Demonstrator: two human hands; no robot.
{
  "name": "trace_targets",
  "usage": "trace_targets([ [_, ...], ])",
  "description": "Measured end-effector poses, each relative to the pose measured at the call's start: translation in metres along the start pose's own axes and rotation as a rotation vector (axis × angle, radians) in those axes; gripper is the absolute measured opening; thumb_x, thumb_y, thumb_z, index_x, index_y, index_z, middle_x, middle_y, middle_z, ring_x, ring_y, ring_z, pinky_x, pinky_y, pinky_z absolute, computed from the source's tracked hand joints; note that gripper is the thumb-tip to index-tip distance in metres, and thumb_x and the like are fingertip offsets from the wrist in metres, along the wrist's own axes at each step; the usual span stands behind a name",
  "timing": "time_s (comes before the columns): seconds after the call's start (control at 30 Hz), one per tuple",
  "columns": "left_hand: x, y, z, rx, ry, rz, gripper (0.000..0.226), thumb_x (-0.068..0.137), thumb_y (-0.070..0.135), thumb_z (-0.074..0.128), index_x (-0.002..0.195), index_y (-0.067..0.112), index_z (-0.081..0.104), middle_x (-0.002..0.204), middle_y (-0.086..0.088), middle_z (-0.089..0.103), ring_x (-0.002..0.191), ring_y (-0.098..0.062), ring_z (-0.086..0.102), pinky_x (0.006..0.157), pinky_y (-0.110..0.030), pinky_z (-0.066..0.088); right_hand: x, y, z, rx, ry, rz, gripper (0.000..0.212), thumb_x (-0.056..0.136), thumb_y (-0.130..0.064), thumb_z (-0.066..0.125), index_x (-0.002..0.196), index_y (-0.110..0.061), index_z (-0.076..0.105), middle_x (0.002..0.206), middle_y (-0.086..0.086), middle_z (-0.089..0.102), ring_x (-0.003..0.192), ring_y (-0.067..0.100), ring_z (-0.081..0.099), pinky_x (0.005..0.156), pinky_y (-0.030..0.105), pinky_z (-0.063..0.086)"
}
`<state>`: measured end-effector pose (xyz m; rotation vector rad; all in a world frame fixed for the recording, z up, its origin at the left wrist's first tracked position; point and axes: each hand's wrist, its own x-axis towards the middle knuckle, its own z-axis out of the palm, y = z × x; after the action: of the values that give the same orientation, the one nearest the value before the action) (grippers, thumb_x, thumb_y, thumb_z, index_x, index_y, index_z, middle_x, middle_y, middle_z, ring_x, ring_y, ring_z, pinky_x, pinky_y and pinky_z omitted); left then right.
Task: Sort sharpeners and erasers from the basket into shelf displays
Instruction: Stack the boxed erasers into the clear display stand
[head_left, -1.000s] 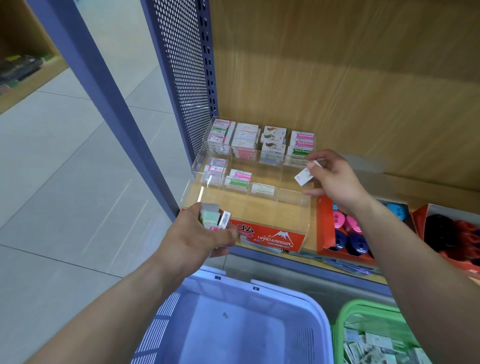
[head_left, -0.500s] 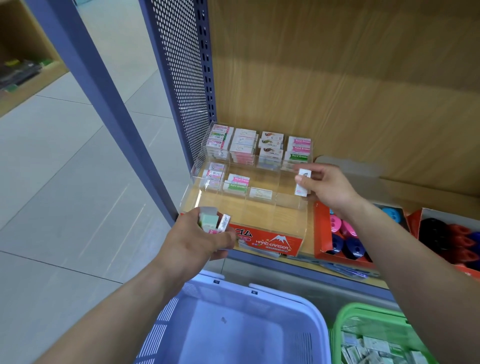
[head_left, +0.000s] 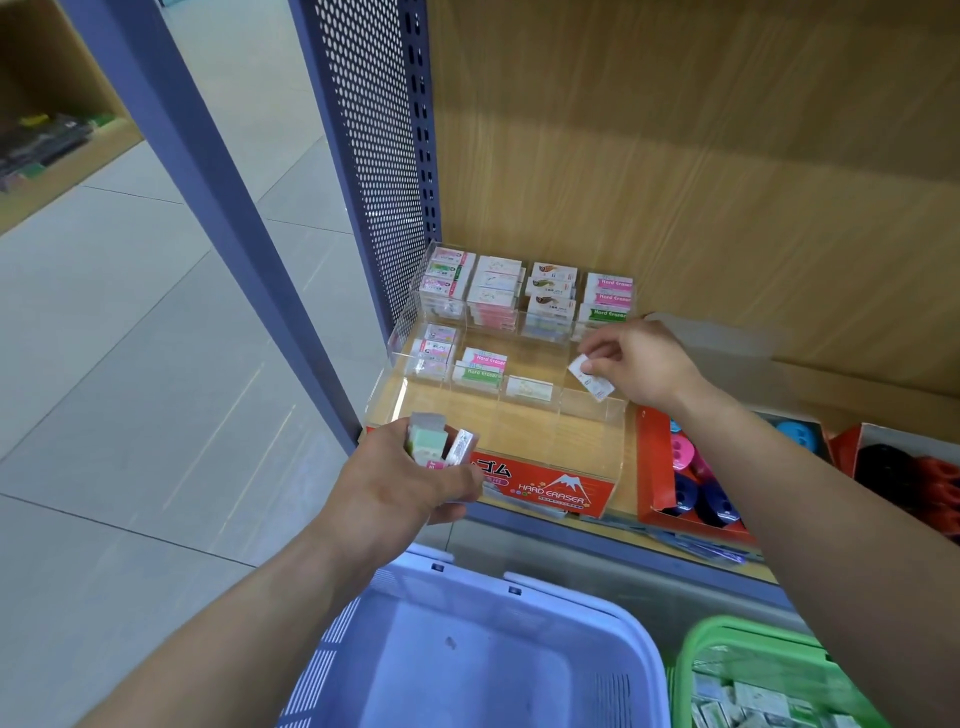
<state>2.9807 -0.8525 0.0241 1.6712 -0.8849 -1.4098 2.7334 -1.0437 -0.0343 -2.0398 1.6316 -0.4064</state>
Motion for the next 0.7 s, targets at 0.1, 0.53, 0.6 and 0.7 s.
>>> trace_targets([
  [0.1,-0.001,0.002,0.001,-0.002,0.004,0.01,0.024,0.08,0.005,0.081,0.1,0.013,0.071,0.082,-0.003,0.077,0.083,-0.024,0.076,0.06,-0.024,0.058,0.005,0.003,0.003,-0.145,-0.105,-0.029,0.014,0.091,-0.024,0.073,0.105,-0.027,0.075,0.095,-0.013,0.073,0.093,0.008,0.067,0.088,0.031,0.055],
  [0.53,-0.012,0.016,0.006,-0.058,-0.003,0.028,0.022,0.083,0.011,0.079,0.103,0.012,0.071,0.089,-0.003,0.078,0.081,-0.02,0.077,0.057,-0.023,0.055,-0.068,-0.056,-0.02,0.233,0.075,-0.129,0.018,0.097,-0.024,0.065,0.114,-0.024,0.072,0.102,-0.012,0.074,0.092,0.003,0.067,0.088,0.026,0.056],
  [0.6,-0.014,0.017,0.007,-0.048,-0.001,0.037,0.023,0.083,0.014,0.08,0.103,0.015,0.071,0.09,-0.002,0.078,0.082,-0.021,0.076,0.056,-0.023,0.053,-0.099,-0.088,-0.019,0.486,-0.092,-0.182,0.016,0.096,-0.019,0.066,0.111,-0.023,0.072,0.093,-0.006,0.075,0.085,0.01,0.07,0.082,0.025,0.056],
  [0.7,-0.019,0.019,0.01,-0.043,-0.033,0.087,0.021,0.083,0.011,0.079,0.103,0.015,0.073,0.087,-0.003,0.078,0.08,-0.022,0.075,0.056,-0.022,0.053,-0.121,-0.115,-0.01,0.592,-0.212,-0.226,0.019,0.095,-0.017,0.068,0.113,-0.022,0.072,0.094,0.004,0.073,0.086,0.025,0.069,0.084,0.033,0.058],
])
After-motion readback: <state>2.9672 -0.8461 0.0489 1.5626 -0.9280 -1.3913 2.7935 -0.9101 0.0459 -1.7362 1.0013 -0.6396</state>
